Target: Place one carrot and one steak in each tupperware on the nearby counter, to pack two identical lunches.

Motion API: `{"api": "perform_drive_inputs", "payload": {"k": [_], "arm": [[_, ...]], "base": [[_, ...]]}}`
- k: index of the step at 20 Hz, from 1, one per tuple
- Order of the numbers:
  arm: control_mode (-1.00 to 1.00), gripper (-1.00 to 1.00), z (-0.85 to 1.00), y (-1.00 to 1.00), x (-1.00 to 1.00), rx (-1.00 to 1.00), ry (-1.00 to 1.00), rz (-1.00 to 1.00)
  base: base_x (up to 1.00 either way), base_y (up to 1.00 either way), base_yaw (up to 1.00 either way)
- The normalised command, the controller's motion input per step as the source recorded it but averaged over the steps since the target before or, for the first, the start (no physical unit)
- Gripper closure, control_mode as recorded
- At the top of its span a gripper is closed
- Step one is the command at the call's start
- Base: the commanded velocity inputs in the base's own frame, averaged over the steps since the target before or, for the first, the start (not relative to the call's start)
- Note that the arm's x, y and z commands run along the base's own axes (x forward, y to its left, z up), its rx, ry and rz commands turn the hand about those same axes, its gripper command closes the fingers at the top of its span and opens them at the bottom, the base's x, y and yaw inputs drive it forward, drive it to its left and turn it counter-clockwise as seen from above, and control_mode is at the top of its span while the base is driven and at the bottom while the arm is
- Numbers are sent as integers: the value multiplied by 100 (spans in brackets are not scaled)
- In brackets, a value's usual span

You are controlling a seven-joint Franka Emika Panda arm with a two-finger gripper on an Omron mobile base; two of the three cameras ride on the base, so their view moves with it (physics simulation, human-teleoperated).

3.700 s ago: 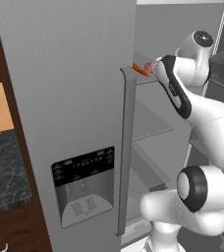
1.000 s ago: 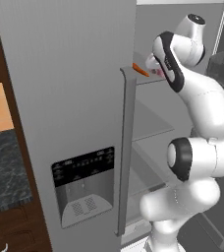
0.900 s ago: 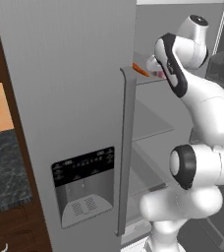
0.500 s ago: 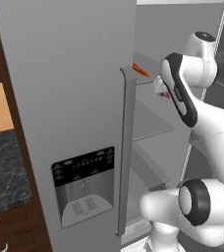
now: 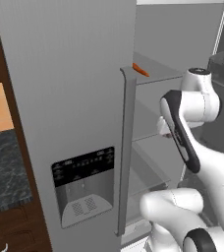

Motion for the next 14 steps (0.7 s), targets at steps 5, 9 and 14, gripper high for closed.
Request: {"api": "perform_drive_inputs", "payload": {"k": [5, 9, 14], "arm": [[-100, 100, -66, 8, -95, 0, 5, 0], [-100, 100, -3, 4, -37, 0, 3, 0], [100, 100, -2, 1, -22, 0, 0, 0]], "base": [[0, 0, 0], [0, 0, 0], [-19, 2, 0]]}}
